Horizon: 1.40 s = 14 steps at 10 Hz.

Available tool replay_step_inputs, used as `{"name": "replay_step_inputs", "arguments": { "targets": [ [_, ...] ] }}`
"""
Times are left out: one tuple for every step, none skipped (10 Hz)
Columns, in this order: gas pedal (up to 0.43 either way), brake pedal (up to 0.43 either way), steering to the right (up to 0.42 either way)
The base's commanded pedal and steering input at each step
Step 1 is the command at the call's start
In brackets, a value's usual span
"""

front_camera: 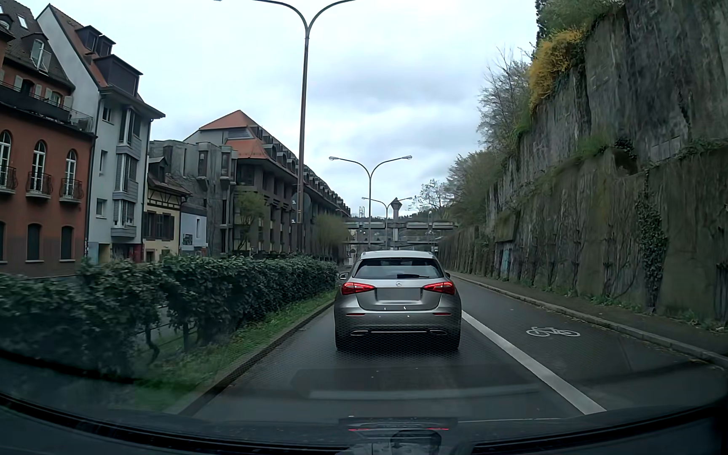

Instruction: Follow the waypoints while adhering to traffic rules and regulations

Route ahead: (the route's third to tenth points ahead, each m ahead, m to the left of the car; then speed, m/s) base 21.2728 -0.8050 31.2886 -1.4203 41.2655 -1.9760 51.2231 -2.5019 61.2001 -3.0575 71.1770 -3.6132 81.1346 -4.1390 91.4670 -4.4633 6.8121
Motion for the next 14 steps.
{"name": "replay_step_inputs", "arguments": {
  "targets": [
    [0.067,0.0,0.006],
    [0.079,0.0,0.006],
    [0.079,0.0,0.006],
    [0.079,0.0,0.006],
    [0.079,0.0,0.007],
    [0.079,0.0,0.008],
    [0.079,0.0,0.008],
    [0.079,0.0,0.008],
    [0.079,0.0,0.008],
    [0.079,0.0,0.009],
    [0.079,0.0,0.01],
    [0.079,0.0,0.009],
    [0.079,0.0,0.01],
    [0.079,0.0,0.01]
  ]
}}
